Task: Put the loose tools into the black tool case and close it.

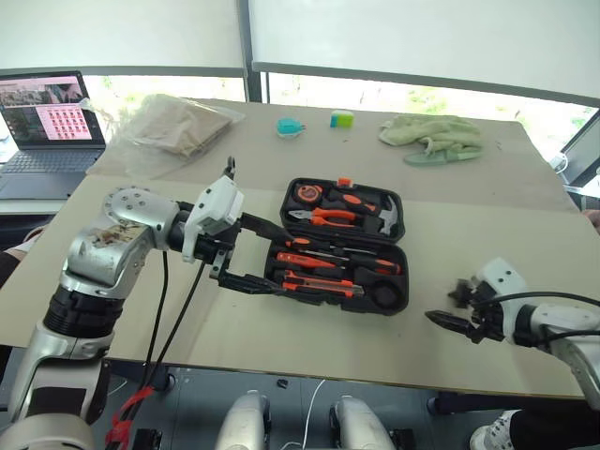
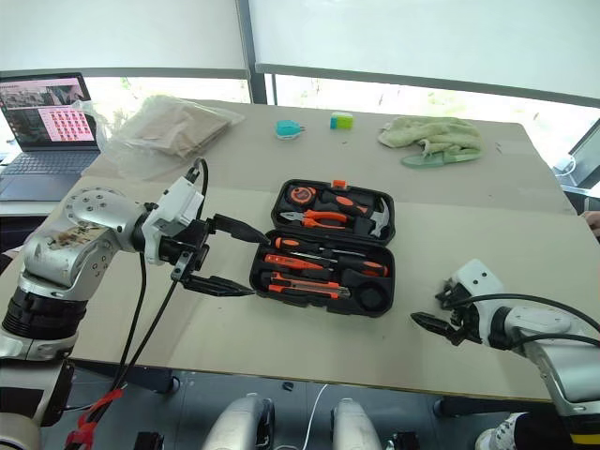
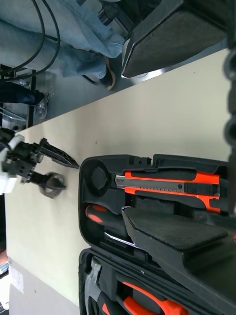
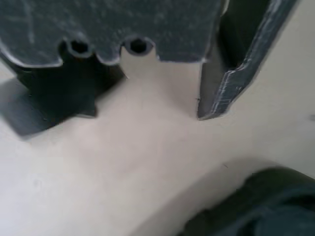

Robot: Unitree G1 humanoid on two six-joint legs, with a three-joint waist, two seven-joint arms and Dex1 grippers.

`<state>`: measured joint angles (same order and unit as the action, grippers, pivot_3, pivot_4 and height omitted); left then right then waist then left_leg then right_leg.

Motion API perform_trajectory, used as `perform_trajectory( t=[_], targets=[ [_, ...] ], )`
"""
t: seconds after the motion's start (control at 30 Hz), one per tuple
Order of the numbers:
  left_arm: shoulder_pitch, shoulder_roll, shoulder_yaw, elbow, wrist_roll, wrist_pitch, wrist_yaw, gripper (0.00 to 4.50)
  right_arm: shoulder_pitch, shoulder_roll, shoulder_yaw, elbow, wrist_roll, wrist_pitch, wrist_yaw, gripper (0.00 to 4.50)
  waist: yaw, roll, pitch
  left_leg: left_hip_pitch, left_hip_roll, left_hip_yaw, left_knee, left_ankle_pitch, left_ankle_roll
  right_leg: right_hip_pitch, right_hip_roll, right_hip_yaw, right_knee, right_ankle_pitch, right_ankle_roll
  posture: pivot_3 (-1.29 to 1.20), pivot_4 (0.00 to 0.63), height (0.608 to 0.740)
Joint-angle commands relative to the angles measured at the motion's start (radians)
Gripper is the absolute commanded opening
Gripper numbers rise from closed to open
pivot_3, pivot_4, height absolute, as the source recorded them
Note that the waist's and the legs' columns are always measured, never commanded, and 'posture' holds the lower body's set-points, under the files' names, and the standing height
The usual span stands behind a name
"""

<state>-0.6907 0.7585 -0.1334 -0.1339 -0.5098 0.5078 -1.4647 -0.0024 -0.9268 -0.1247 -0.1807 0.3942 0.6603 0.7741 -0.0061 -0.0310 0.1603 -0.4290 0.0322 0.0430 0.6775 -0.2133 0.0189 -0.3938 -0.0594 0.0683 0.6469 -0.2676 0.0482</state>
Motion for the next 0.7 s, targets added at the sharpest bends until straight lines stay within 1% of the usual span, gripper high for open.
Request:
perform_trajectory(
  t=[0.03, 0.23, 0.37, 0.47, 0.53, 0.57, 0.7],
  targets=[
    [-0.027, 0.0, 0.016, -0.006, -0.006, -0.009, 0.008, 4.5, -0.009, 0.016, 0.007, 0.022, -0.028, -0.027, 0.005, 2.13, -0.003, 0.0, 0.0, 0.0, 0.0, 0.0, 0.0, 0.0, 0.0, 0.0, 0.0, 0.0, 0.0, 0.0, 0.0, 0.0, 0.15, 0.74],
    [-0.032, -0.003, 0.013, 0.005, -0.001, -0.022, 0.006, 4.5, 0.026, 0.033, -0.03, -0.05, -0.016, -0.036, 0.019, 0.07, -0.005, 0.0, 0.0, 0.001, 0.0, -0.001, 0.0, 0.0, 0.0, 0.001, 0.0, 0.0, 0.0, 0.0, 0.0, 0.0, 0.15, 0.74],
    [-0.03, 0.004, 0.012, -0.001, -0.002, -0.02, 0.002, 4.5, 0.046, 0.013, -0.085, -0.139, 0.022, -0.037, 0.055, 0.03, -0.005, 0.0, 0.0, 0.001, 0.0, -0.001, 0.0, 0.0, 0.0, 0.0, 0.0, 0.0, 0.0, 0.0, 0.0, 0.0, 0.15, 0.74],
    [-0.017, 0.018, 0.011, -0.018, -0.004, -0.016, -0.007, 4.5, 0.016, 0.016, -0.101, -0.276, 0.146, 0.032, 0.108, 0.03, -0.006, 0.0, 0.0, 0.0, 0.0, -0.001, 0.0, 0.0, 0.0, 0.0, 0.0, 0.0, 0.001, 0.0, 0.0, 0.0, 0.15, 0.74],
    [-0.006, 0.025, 0.011, -0.034, -0.007, -0.014, -0.01, 4.5, -0.039, 0.012, -0.033, -0.36, 0.173, 0.075, 0.116, 0.03, -0.012, 0.001, 0.0, 0.0, 0.001, -0.003, 0.0, 0.0, 0.0, 0.0, 0.0, 0.0, 0.001, 0.0, 0.0, 0.0, 0.15, 0.74],
    [-0.004, 0.026, 0.011, -0.039, -0.008, -0.014, -0.008, 4.5, -0.074, 0.012, 0.019, -0.377, 0.16, 0.085, 0.118, 0.03, -0.015, 0.001, 0.0, 0.0, 0.002, -0.003, 0.0, 0.0, 0.0, -0.001, 0.001, 0.001, 0.001, 0.0, 0.0, 0.0, 0.15, 0.74],
    [-0.005, 0.023, 0.007, -0.049, -0.006, -0.008, 0.005, 4.5, -0.183, 0.038, 0.147, -0.332, 0.096, 0.104, 0.092, 0.03, -0.009, 0.0, 0.001, 0.001, 0.002, -0.004, -0.001, 0.0, 0.0, -0.001, 0.002, 0.0, 0.001, 0.0, 0.0, 0.0, 0.15, 0.74]
  ],
)
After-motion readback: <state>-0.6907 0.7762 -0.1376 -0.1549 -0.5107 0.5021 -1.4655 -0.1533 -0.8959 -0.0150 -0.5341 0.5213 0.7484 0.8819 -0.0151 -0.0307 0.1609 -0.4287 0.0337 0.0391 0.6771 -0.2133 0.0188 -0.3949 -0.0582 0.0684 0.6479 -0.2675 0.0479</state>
